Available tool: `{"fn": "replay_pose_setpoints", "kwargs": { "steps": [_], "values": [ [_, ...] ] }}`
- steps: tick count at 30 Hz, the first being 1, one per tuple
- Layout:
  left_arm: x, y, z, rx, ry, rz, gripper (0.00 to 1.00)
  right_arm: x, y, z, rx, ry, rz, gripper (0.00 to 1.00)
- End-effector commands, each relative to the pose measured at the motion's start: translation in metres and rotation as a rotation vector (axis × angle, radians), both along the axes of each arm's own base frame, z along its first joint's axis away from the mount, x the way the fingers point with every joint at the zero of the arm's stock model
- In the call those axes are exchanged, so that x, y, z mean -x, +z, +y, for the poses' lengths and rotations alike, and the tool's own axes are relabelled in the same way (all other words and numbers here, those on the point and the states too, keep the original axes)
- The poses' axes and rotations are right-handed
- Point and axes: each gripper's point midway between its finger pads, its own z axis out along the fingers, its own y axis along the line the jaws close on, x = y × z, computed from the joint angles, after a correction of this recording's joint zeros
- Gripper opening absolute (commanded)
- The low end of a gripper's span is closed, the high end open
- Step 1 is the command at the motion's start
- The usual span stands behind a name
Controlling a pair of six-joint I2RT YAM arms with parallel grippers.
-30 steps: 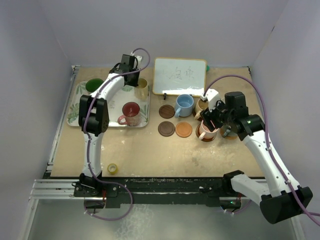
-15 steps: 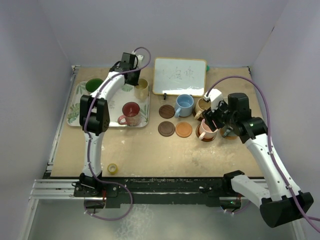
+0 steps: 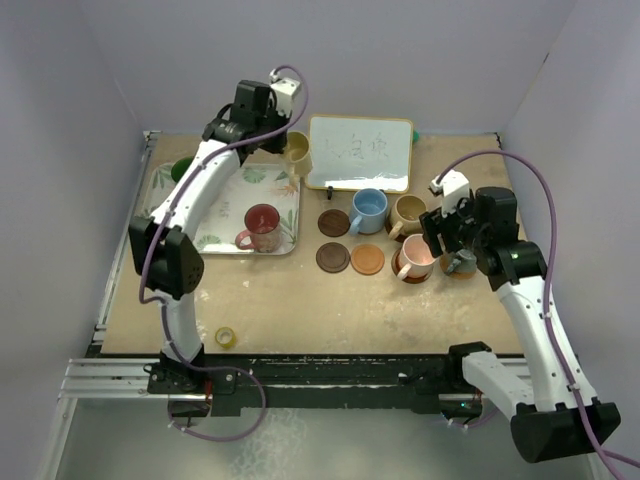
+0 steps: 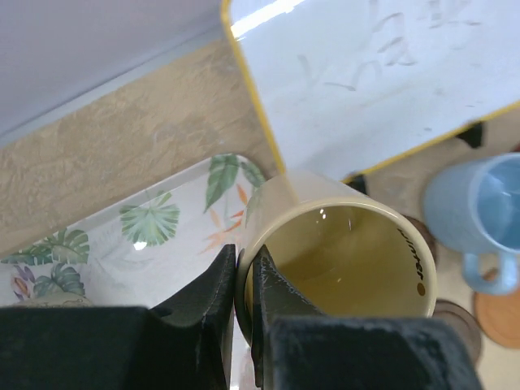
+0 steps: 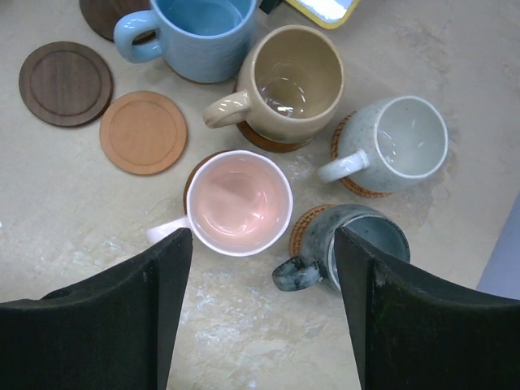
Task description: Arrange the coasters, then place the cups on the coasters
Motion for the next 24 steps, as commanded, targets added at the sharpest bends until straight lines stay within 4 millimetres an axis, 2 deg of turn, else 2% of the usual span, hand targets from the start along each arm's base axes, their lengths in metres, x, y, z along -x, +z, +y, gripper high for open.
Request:
{"fn": "replay_pose_setpoints", "kwargs": {
  "steps": [1, 5, 11, 17, 19, 24],
  "values": [
    [0.046, 0.089, -0.038, 0.088, -0.126, -0.183, 0.03, -0.011, 0.012, -0.014, -0.018, -0.1, -0.054, 0.75],
    [0.078, 0.087, -0.063, 0.086, -0.188, -0.169, 0.03, -0.014, 0.012, -0.025, -0.019, -0.161, -0.055, 0.82],
    [0.123, 0.066, -0.112, 0.07, -0.298, -0.122, 0.03, -0.017, 0.013, -0.042, -0.013, -0.242, -0.064, 0.97],
    [0.162, 0.026, -0.168, 0.032, -0.42, -0.057, 0.03, -0.017, 0.012, -0.052, -0.004, -0.286, -0.069, 1.0],
    [0.17, 0.007, -0.183, 0.01, -0.453, -0.024, 0.03, -0.017, 0.013, -0.054, -0.003, -0.294, -0.072, 1.0],
    [0.184, -0.027, -0.21, -0.013, -0.516, 0.031, 0.03, -0.017, 0.011, -0.056, -0.004, -0.3, -0.069, 1.0]
  ]
}}
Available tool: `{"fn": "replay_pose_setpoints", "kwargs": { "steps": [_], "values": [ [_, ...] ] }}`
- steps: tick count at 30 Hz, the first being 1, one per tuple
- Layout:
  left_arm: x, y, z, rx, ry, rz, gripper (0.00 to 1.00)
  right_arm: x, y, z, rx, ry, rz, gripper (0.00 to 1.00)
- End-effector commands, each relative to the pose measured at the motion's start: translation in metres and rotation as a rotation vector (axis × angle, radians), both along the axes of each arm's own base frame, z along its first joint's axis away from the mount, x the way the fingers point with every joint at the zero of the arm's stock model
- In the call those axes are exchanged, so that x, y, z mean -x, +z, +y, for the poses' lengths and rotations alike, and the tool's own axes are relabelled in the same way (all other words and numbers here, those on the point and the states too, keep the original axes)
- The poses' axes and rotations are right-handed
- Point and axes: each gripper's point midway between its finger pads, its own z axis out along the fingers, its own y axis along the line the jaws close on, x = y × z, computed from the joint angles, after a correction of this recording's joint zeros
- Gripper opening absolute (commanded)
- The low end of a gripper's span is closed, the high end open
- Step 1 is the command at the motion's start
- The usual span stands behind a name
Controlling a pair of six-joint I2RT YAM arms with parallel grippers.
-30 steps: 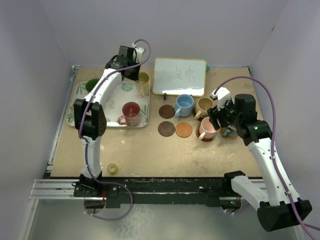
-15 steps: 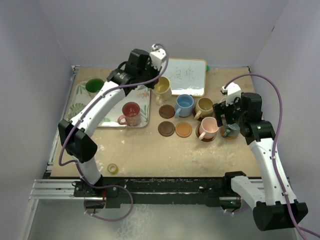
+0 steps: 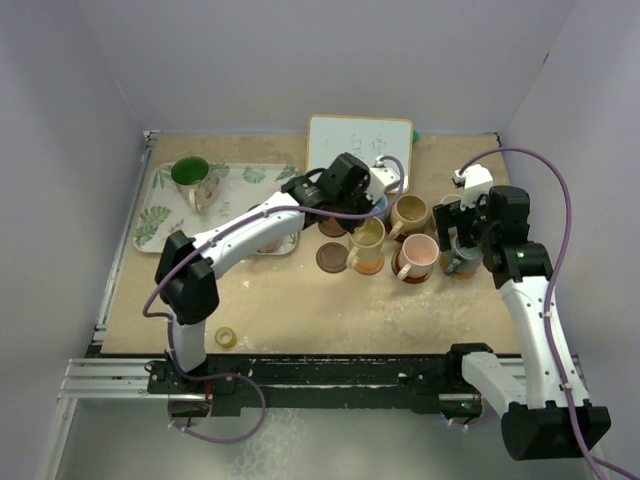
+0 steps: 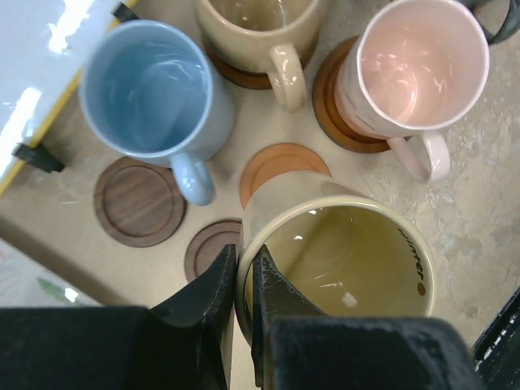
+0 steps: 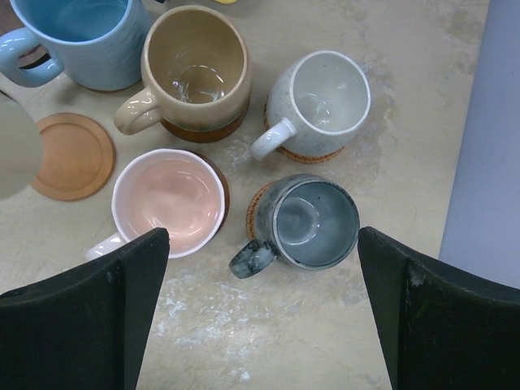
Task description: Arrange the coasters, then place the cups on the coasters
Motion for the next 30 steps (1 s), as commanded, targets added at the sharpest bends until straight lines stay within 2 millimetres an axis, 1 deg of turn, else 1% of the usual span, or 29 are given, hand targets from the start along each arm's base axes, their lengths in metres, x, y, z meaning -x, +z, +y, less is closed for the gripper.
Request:
{"fn": "replay_pose_setpoints", "kwargs": {
  "steps": [1, 4, 7, 14, 19, 30],
  "values": [
    [-0.005, 0.004, -0.029, 0.069, -0.027, -0.041, 0.03, -0.006, 0.009, -0.005, -0.007, -0.03, -0.048, 1.0],
    [-0.002, -0.008, -0.041, 0.058, -0.05, -0.029, 0.03, -0.005, 0.01, -0.005, -0.007, -0.03, -0.052, 1.0],
    [-0.003, -0.017, -0.049, 0.052, -0.064, -0.028, 0.03, -0.004, 0.011, -0.003, -0.012, -0.017, -0.057, 1.0],
    [-0.012, -0.033, -0.056, 0.025, -0.076, -0.039, 0.03, -0.002, 0.015, 0.0, -0.02, 0.003, -0.068, 1.0],
    [-0.016, -0.039, -0.058, 0.013, -0.079, -0.05, 0.03, -0.002, 0.015, 0.003, -0.028, 0.018, -0.068, 1.0],
    [-0.024, -0.038, -0.062, 0.018, -0.075, -0.074, 0.03, 0.0, 0.015, 0.007, -0.04, 0.042, -0.066, 1.0]
  ]
}}
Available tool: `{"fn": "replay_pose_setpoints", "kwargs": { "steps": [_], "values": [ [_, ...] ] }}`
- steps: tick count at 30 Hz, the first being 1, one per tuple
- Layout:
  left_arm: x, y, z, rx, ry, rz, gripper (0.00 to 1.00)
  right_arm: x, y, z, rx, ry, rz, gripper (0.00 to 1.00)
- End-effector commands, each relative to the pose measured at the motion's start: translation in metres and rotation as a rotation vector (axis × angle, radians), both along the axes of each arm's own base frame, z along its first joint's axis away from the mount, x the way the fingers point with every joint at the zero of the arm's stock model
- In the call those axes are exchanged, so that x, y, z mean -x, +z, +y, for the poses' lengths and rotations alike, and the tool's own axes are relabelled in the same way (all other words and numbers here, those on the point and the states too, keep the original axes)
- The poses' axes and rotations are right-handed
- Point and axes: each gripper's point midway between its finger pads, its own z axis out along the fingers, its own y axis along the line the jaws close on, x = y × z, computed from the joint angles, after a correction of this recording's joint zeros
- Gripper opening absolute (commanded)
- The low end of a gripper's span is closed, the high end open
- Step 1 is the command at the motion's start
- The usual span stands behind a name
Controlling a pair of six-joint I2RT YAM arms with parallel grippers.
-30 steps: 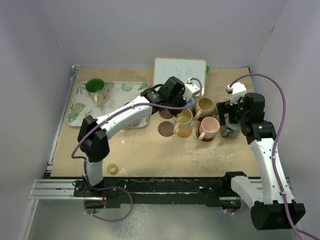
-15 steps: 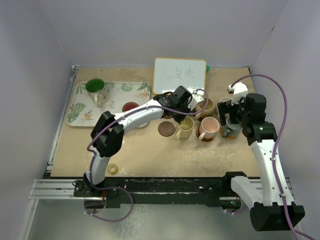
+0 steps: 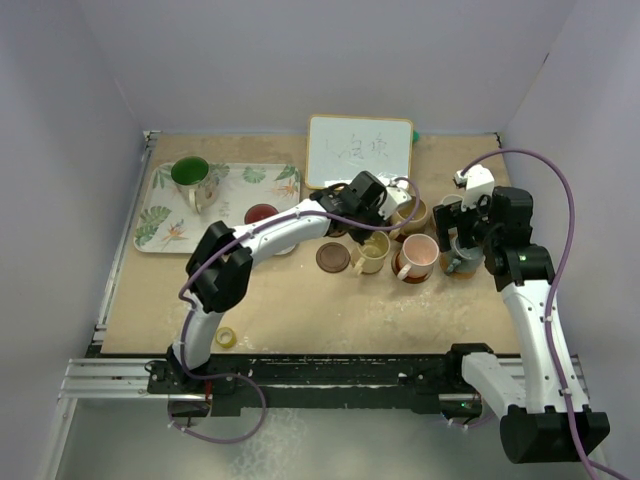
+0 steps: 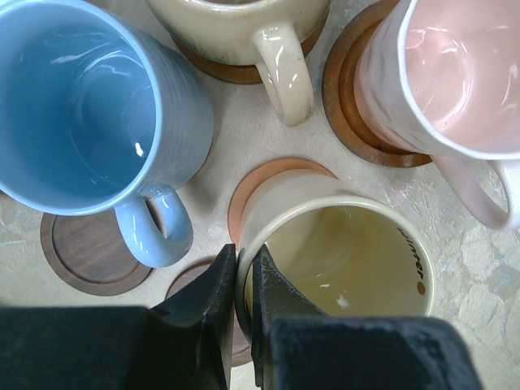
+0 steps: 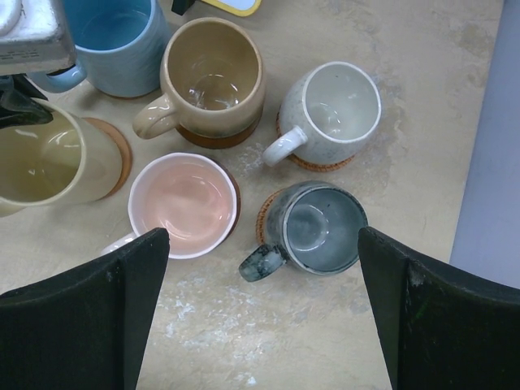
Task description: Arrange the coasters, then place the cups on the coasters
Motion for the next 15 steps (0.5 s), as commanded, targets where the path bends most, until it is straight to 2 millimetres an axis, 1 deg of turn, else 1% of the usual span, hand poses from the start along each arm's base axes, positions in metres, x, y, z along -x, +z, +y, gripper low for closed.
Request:
{"fn": "replay_pose_setpoints", "kwargs": {
  "steps": [1, 15],
  "values": [
    [-0.0211, 0.0515, -0.0265, 0.133, -0.015, -0.124, 0.03, -0.0026, 0.0109, 0.0022, -0.009, 0.016, -0.048, 1.0],
    [-0.0249, 0.0447, -0.0206, 0.119, -0.012, -0.109, 0.03, -0.0027, 0.0111, 0.0018, -0.009, 0.015, -0.049, 1.0]
  ]
}}
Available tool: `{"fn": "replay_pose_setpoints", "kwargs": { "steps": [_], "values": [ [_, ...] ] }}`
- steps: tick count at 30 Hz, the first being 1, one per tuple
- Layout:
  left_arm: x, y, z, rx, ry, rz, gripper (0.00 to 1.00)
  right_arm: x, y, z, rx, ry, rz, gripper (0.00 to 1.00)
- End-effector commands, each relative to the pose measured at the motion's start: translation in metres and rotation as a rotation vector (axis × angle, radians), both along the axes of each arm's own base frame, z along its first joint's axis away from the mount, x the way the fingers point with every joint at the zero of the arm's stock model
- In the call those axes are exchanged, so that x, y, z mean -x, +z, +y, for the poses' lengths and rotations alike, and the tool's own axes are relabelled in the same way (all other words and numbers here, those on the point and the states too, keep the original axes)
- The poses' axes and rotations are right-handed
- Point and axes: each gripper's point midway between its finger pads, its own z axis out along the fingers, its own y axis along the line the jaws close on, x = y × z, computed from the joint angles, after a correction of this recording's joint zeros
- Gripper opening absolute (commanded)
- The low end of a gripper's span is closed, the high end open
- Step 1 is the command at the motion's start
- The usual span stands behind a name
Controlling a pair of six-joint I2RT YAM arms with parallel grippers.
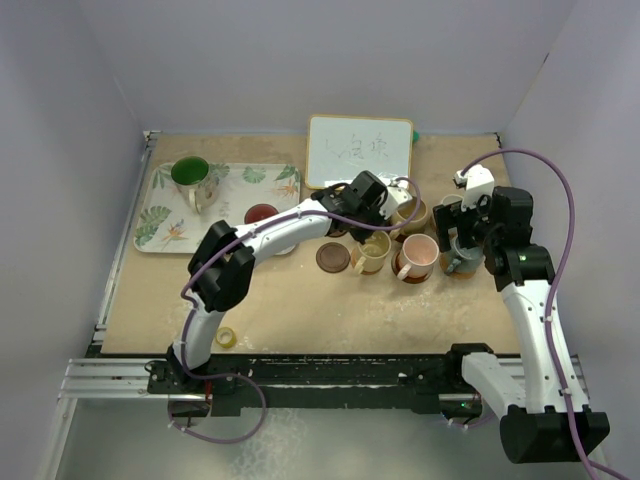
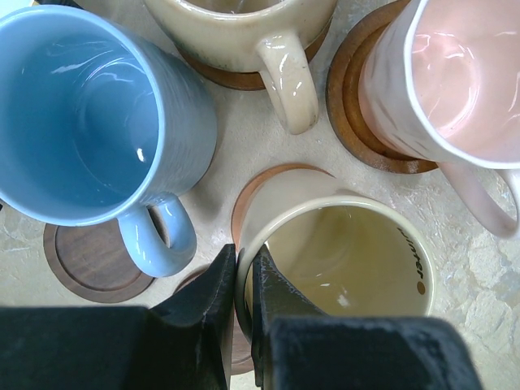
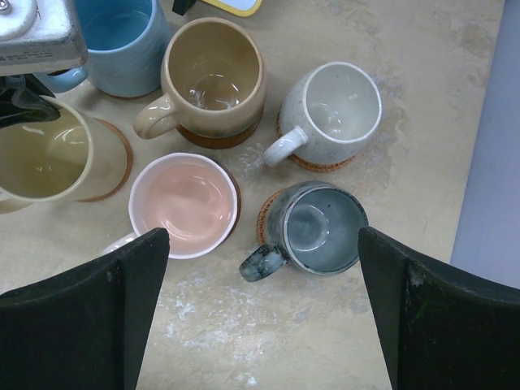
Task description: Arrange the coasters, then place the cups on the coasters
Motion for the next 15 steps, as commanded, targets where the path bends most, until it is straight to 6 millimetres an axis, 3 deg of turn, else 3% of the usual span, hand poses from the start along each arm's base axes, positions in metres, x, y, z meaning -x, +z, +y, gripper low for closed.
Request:
{"fn": "replay_pose_setpoints", "kwargs": {
  "steps": [1, 15],
  "values": [
    [-0.019, 0.044, -0.016, 0.112, -0.009, -0.093, 0.03, -0.003, 0.011, 0.001, -0.006, 0.013, -0.048, 1.0],
    [-0.019, 0.031, -0.011, 0.093, -0.022, -0.067, 0.09, -0.003, 0.01, 0.002, -0.008, 0.019, -0.046, 1.0]
  ]
}}
